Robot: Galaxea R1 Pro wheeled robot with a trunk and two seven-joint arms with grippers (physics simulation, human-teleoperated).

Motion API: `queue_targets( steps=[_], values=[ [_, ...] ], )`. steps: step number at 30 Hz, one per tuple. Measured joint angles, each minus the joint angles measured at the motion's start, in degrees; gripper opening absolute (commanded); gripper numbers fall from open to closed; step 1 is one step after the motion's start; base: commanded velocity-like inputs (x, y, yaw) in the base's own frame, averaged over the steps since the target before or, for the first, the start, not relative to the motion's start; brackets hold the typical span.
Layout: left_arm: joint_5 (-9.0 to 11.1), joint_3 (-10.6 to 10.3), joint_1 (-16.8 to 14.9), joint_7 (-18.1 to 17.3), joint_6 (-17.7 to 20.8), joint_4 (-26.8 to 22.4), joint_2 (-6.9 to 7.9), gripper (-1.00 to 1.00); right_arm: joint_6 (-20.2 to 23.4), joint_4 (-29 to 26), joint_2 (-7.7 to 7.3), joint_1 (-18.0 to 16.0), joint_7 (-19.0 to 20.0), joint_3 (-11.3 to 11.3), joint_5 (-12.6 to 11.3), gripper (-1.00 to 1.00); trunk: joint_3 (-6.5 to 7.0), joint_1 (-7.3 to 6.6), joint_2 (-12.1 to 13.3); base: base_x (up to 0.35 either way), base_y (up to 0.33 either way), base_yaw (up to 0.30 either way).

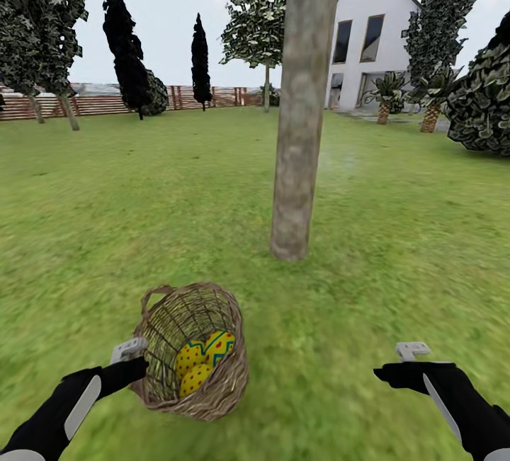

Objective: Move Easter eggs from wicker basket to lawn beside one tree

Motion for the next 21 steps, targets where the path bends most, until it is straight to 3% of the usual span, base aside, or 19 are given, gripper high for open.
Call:
queue_targets(
  steps=[1,21],
  values=[
    [-0.1,0.0,0.0,0.0,0.0,-0.1,-0.04,1.0,0.0,0.0,0.0,0.0,0.0,0.0,0.0,1.0,0.0,0.01,0.0,0.022,0.0,0.0],
    [0.4,0.0,0.1,-0.2,-0.1,1.0,-1.5,1.0,0.0,0.0,0.01,0.0,0.0,1.1,0.0,1.0,-0.01,0.03,0.0,0.0,0.0,0.0]
  ],
)
